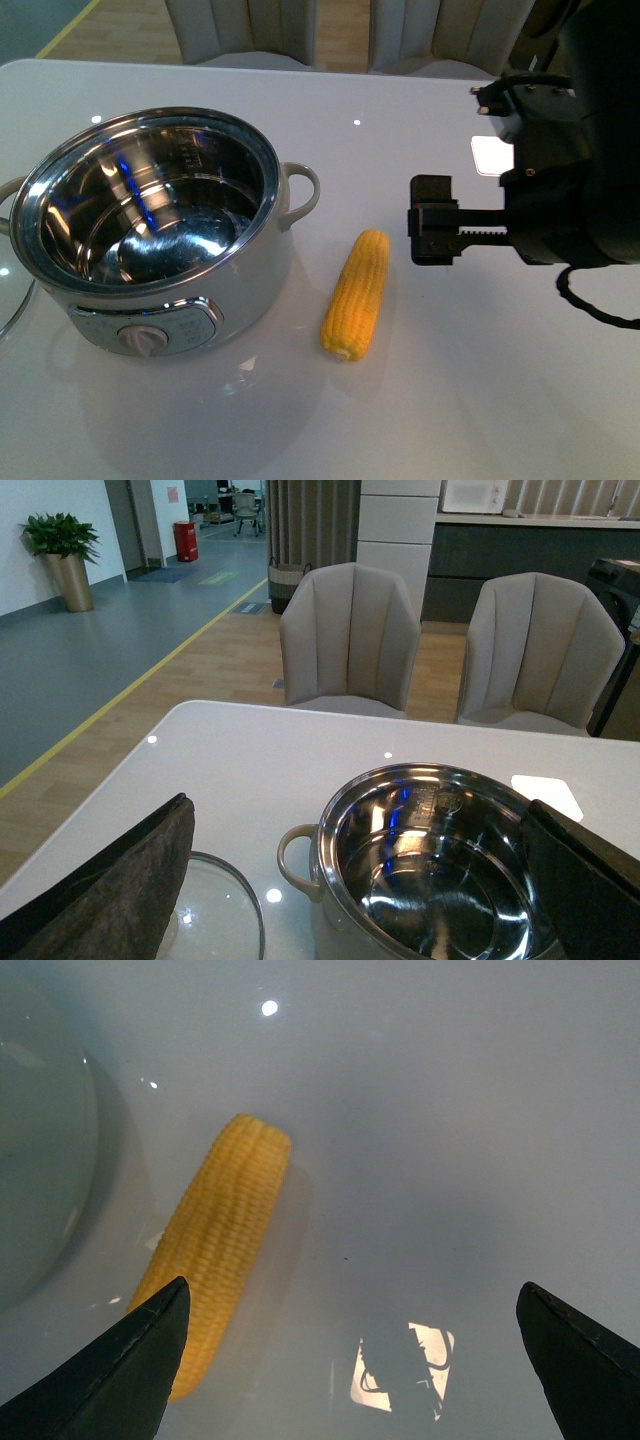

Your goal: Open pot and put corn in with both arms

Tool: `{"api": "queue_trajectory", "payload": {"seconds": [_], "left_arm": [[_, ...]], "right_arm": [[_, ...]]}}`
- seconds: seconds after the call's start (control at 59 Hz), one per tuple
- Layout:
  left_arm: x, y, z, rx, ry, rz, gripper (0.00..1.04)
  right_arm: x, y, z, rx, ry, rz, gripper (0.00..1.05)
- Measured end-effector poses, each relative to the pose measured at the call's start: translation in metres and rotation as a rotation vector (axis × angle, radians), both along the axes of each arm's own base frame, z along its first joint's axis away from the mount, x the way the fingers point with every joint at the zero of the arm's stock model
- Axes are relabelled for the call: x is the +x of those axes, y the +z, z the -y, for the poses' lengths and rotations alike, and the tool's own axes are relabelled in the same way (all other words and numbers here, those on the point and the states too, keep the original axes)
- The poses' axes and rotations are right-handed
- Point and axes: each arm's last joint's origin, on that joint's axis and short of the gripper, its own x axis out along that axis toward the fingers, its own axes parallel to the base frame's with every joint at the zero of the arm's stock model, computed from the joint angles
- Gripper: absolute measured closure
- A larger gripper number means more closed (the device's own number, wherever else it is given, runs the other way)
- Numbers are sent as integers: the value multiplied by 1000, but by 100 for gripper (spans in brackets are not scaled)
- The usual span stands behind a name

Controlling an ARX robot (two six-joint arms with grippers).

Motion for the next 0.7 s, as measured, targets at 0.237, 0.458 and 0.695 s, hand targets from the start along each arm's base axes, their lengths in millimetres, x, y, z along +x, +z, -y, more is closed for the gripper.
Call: {"api": "queue_trajectory", "payload": {"seconds": [0.237, 0.458, 0.695], "left_arm": [[0, 0, 0, 0, 0, 0, 7], [0, 0, 0, 0, 0, 0, 7], [0, 0, 0, 0, 0, 0, 7]], "right_arm": [[23, -24, -16, -1, 37, -73, 9], [39, -40, -31, 56, 32, -127, 9], [46, -58, -46, 143, 7, -164, 9]]}}
